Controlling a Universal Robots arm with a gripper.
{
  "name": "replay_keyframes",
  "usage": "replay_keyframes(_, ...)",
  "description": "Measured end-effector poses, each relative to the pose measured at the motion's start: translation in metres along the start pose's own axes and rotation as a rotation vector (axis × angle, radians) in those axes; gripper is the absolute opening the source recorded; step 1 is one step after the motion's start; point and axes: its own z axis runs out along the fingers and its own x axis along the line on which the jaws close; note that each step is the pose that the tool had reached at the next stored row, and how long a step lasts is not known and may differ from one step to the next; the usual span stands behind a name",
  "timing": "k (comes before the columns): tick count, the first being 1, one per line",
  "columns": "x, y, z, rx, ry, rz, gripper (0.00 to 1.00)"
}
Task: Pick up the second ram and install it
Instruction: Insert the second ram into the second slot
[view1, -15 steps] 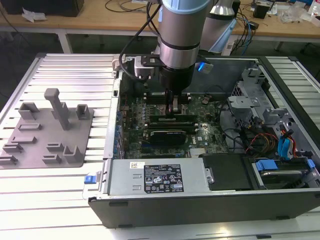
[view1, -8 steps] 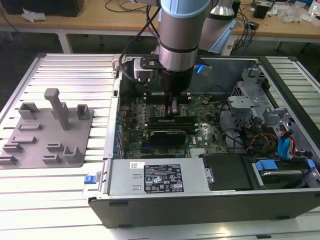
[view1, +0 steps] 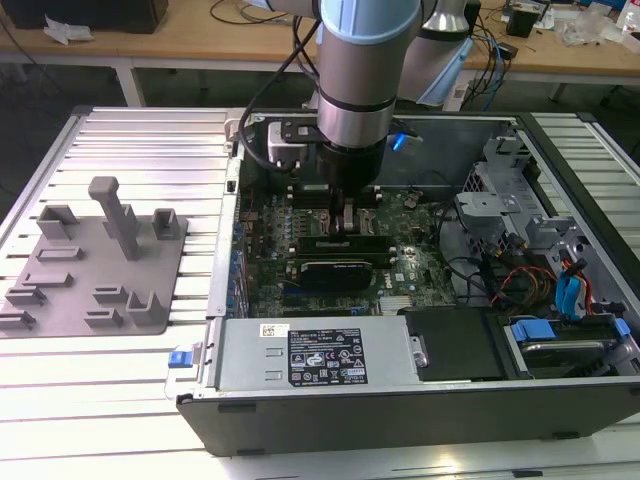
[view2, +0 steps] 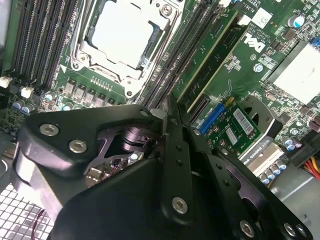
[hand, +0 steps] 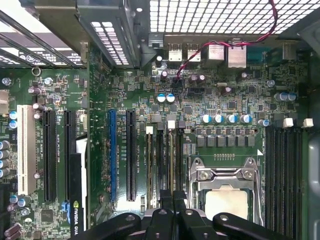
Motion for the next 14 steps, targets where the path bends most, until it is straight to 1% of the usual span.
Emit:
replay_keyframes(6,0.0,-0.0005,0.0013,0.0002,-0.0004,0.0,0.09)
replay_keyframes(8,0.0,-0.0005,0.003,0.0,-0.0001,0.0,0.09)
replay_keyframes(14,0.0,-0.0005,0.0034,0.0001,-0.0003,0.0,0.09)
